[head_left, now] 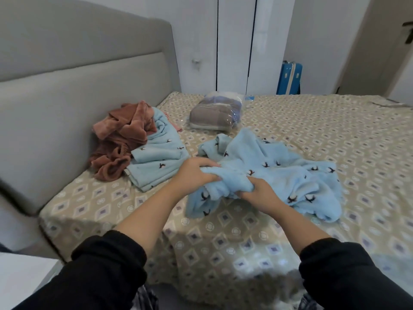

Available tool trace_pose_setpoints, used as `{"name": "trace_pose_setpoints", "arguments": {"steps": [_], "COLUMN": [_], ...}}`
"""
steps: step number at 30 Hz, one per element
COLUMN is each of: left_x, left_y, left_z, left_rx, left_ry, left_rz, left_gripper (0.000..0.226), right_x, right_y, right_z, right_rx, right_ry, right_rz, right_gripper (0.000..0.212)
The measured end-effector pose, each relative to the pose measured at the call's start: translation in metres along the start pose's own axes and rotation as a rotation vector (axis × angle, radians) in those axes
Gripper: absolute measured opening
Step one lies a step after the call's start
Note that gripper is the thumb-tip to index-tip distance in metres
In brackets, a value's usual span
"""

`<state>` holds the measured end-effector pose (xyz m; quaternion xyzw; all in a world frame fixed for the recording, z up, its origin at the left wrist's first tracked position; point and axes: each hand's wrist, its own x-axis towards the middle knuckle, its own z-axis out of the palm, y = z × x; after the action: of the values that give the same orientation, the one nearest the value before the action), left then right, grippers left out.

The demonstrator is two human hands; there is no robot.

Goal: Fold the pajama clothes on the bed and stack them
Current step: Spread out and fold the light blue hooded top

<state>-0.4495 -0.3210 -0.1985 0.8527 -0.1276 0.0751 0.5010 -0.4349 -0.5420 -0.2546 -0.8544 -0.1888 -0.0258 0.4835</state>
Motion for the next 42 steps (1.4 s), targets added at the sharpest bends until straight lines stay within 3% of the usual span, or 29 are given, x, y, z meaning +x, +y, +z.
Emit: {"name": "trace_pose_setpoints", "arguments": {"steps": [3,5,6,8,10,12,14,16,18,23,26,29,31,33,36,39,42], "left_x": [-0.003,-0.002,0.000,0.007,0.021,0.036,0.050,0.058,0.062,0.073,0.087,0.112,0.131,0.146,0.154,0.154,0.145], "left_y": [0.005,0.007,0.006,0.001,-0.007,-0.014,-0.023,-0.035,-0.050,-0.085,-0.094,-0.093,-0.086,-0.080,-0.073,-0.060,-0.029], "left_z": [-0.010,-0.016,-0.019,-0.026,-0.028,-0.022,-0.007,0.012,0.033,0.076,0.092,0.101,0.105,0.111,0.109,0.083,0.056], "left_rx": [-0.176,-0.354,-0.405,-0.473,-0.545,-0.596,-0.555,-0.423,-0.321,-0.223,-0.194,-0.061,-0.035,-0.092,-0.148,-0.091,-0.191], "left_ry": [0.160,0.145,0.113,0.043,0.019,0.087,0.158,0.131,0.069,0.006,0.098,0.142,0.123,0.081,0.082,0.301,0.563], "left_rz": [-0.059,-0.140,-0.182,-0.252,-0.338,-0.423,-0.509,-0.575,-0.601,-0.532,-0.351,-0.199,-0.158,-0.120,-0.151,-0.147,-0.144], "left_gripper": [0.023,0.014,0.011,0.018,0.023,0.024,0.025,0.034,0.046,0.079,0.078,0.085,0.088,0.068,0.042,0.029,0.017], "right_x": [-0.013,-0.018,-0.015,0.002,0.036,0.076,0.102,0.112,0.114,0.084,0.060,0.047,0.047,0.049,0.048,0.052,0.067], "right_y": [-0.024,-0.037,-0.041,-0.049,-0.058,-0.061,-0.052,-0.029,0.004,0.080,0.117,0.134,0.136,0.134,0.126,0.108,0.076], "right_z": [-0.015,-0.031,-0.040,-0.058,-0.078,-0.103,-0.123,-0.128,-0.116,-0.081,-0.072,-0.069,-0.070,-0.073,-0.079,-0.091,-0.099], "right_rx": [0.164,0.295,0.356,0.384,0.297,0.371,0.287,-0.058,-0.249,-0.466,-0.494,-0.654,-0.644,-0.578,-0.470,-0.360,-0.324], "right_ry": [-0.085,-0.202,-0.252,-0.264,0.002,0.421,0.661,0.624,0.554,0.232,0.049,0.024,0.050,0.106,0.239,0.391,0.474], "right_rz": [0.094,0.172,0.234,0.347,0.367,0.311,0.279,0.366,0.427,0.619,0.625,0.530,0.480,0.448,0.449,0.394,0.224], "right_gripper": [0.008,0.008,0.019,0.023,0.009,0.020,0.047,0.076,0.088,0.111,0.120,0.109,0.087,0.064,0.051,0.039,0.043]}}
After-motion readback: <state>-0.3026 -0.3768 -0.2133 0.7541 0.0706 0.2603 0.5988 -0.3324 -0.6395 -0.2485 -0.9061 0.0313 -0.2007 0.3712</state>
